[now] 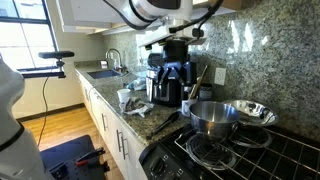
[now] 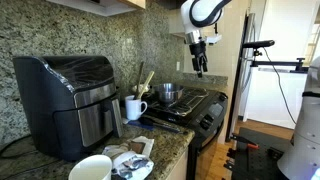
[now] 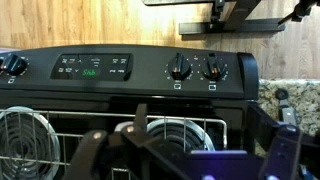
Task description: Open and close the air fryer
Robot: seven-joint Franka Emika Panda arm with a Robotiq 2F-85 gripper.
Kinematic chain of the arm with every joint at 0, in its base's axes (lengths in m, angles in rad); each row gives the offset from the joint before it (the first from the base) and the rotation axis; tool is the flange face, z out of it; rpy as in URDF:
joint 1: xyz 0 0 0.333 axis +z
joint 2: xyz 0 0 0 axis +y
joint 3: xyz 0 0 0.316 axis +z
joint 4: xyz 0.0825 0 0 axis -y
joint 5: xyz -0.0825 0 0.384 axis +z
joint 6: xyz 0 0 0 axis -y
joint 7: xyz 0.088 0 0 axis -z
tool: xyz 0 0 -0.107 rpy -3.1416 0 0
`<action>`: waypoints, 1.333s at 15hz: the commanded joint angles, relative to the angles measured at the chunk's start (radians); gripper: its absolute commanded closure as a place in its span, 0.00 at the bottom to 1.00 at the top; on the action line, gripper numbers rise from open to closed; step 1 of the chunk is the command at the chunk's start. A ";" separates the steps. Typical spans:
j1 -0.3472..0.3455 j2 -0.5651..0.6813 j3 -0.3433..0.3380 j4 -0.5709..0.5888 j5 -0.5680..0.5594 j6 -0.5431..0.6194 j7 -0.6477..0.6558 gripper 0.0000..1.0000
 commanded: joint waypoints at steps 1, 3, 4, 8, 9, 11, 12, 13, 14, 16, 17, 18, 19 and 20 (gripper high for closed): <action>0.009 0.000 -0.009 0.001 -0.002 -0.002 0.002 0.00; 0.010 0.000 -0.009 0.001 -0.002 -0.002 0.002 0.00; 0.010 0.000 -0.009 0.001 -0.002 -0.002 0.002 0.00; 0.010 0.000 -0.009 0.001 -0.002 -0.002 0.002 0.00; 0.010 0.000 -0.009 0.001 -0.002 -0.002 0.002 0.00; 0.009 0.000 -0.009 0.001 -0.002 -0.002 0.002 0.00; 0.009 0.000 -0.009 0.001 -0.002 -0.002 0.002 0.00; 0.009 0.000 -0.009 0.001 -0.002 -0.002 0.002 0.00; 0.010 0.000 -0.009 0.001 -0.002 -0.002 0.002 0.00; 0.009 0.000 -0.009 0.001 -0.002 -0.002 0.002 0.00; 0.009 0.000 -0.009 0.001 -0.002 -0.002 0.002 0.00; 0.009 0.000 -0.009 0.001 -0.002 -0.002 0.002 0.00; 0.013 0.007 -0.005 -0.002 -0.001 0.001 0.001 0.00; 0.021 0.018 -0.002 -0.005 0.007 0.005 -0.009 0.00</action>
